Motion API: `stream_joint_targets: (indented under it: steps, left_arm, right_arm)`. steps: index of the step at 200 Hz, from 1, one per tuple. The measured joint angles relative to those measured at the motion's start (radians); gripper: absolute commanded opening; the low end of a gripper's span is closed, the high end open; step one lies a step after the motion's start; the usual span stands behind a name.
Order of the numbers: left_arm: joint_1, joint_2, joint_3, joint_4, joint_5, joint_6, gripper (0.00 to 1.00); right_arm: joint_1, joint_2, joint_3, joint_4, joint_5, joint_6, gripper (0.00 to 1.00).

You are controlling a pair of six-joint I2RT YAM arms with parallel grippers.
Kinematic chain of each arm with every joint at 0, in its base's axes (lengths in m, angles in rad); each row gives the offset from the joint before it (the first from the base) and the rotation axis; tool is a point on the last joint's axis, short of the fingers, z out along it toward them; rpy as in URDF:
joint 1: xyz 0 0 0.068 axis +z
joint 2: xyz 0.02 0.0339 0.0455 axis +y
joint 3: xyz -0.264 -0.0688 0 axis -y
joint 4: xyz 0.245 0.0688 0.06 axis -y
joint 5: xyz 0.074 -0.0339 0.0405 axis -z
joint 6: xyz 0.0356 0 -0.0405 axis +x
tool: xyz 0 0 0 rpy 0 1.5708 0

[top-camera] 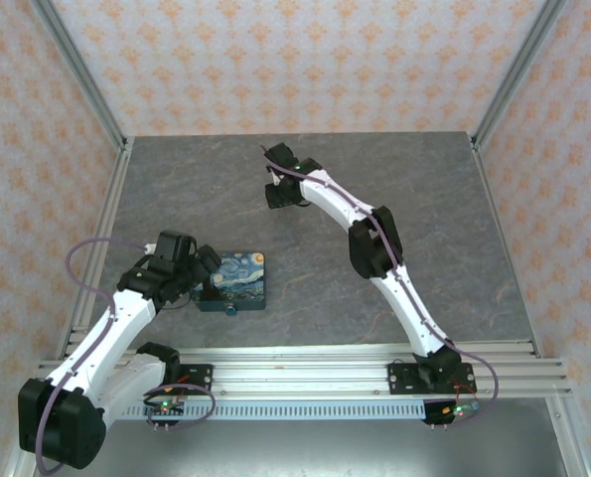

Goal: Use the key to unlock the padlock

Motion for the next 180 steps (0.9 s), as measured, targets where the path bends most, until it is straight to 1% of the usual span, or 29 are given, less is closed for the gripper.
stream_joint_targets:
  steps: [52,85,120,155,180]
  left_arm:
    - [0.0,0.0,0.0,0.0,0.0,0.0,1.0]
    - [0.0,0.0,0.0,0.0,0.0,-0.001,1.0]
    - [0.0,0.0,0.0,0.0,0.0,-0.009,1.0]
    - [0.0,-0.008,0.0,0.0,0.001,-0.024,1.0]
    - [0.0,-0.011,0.0,-0.001,0.001,-0.026,1.0]
  right_arm:
    - [0.008,0.055,0.092,0.0,-0.003,-0.012,0.39]
    - [0.017,0.093,0.138,0.005,-0.004,-0.013,0.35]
    - [0.021,0.12,0.158,0.023,-0.004,-0.019,0.25]
    - [0.021,0.126,0.162,0.023,-0.004,-0.02,0.18]
    - [0.021,0.127,0.163,0.026,-0.004,-0.024,0.07]
